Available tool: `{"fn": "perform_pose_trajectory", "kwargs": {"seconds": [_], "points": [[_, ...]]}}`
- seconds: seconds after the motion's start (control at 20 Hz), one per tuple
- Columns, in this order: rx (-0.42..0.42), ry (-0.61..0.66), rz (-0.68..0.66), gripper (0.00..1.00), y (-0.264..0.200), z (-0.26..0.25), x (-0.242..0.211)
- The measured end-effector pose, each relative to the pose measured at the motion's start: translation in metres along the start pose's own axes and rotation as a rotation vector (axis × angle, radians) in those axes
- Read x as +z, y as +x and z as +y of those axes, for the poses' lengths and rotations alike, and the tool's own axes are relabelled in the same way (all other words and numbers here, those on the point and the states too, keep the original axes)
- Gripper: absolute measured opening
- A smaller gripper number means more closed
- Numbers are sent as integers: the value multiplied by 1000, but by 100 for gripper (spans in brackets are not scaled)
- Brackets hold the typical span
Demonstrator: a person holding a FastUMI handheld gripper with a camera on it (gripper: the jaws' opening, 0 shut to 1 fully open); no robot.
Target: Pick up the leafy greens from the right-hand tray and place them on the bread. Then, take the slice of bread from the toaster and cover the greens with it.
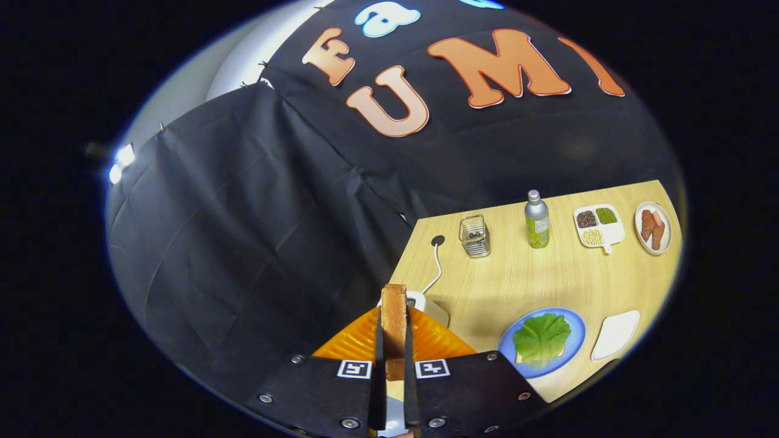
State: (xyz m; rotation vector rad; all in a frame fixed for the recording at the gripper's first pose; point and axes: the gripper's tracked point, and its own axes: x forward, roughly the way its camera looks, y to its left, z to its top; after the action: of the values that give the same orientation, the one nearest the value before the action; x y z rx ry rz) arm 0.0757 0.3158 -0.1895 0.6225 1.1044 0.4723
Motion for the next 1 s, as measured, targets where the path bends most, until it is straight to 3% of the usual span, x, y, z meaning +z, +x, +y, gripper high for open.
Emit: {"fn": "perform_pose_trajectory", "kwargs": {"seconds": [0.6, 1.0], "points": [[89, 187, -21, 12, -19, -94, -11], [115, 279, -3, 12, -15, -148, -42]]}}
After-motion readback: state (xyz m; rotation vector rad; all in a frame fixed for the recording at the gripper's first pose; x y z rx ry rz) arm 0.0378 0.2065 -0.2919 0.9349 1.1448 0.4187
